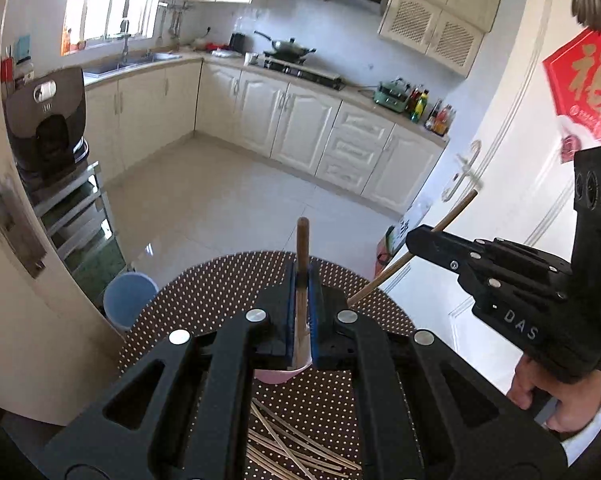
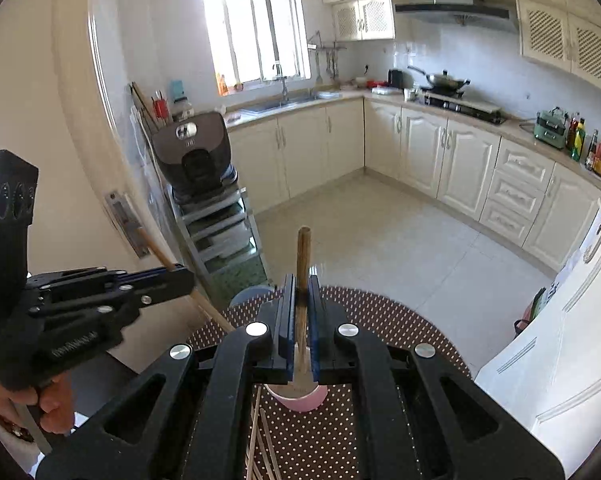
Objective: Organize utensils
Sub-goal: 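Lift the left gripper's stick over the pink cup while the right gripper carries its stick there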
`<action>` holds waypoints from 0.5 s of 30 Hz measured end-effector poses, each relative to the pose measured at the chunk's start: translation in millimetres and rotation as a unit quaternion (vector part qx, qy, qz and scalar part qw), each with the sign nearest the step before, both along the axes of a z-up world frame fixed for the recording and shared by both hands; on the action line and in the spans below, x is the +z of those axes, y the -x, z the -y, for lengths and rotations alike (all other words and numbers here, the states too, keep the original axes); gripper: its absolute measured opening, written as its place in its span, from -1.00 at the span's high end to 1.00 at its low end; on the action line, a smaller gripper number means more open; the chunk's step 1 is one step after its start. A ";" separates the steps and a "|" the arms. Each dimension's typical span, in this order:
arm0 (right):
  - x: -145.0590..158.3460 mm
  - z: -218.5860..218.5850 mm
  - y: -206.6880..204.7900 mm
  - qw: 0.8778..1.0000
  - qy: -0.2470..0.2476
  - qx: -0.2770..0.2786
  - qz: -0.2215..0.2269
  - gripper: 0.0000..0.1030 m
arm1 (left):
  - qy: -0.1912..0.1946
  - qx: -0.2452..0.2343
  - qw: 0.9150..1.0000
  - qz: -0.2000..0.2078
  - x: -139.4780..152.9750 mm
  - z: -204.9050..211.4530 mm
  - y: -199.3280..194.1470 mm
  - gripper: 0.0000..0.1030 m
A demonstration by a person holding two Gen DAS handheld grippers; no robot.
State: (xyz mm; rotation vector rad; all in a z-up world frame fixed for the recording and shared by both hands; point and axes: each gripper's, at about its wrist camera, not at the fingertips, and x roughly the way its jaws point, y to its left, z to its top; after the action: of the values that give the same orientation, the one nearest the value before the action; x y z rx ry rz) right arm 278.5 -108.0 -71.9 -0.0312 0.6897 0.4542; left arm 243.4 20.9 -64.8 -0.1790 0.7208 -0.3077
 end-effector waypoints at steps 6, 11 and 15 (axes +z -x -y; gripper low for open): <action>-39.4 -6.7 -9.0 0.999 0.009 0.004 -0.043 0.91 | -0.022 0.003 0.999 -0.028 -40.7 8.7 -11.7 0.89; -61.8 -5.4 -9.5 0.997 0.002 0.003 -0.080 0.91 | -0.025 0.005 0.999 -0.046 -59.6 8.5 -12.4 0.89; -70.8 -5.1 -9.4 0.995 -0.001 -0.002 -0.099 0.90 | -0.029 0.011 0.997 -0.064 -69.8 9.4 -11.3 0.87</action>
State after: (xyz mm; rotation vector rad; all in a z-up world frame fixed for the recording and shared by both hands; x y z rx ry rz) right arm 287.9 -102.9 -142.8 0.0177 0.8832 0.4587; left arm 254.7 11.6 -134.6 -0.1515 0.8529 -0.2563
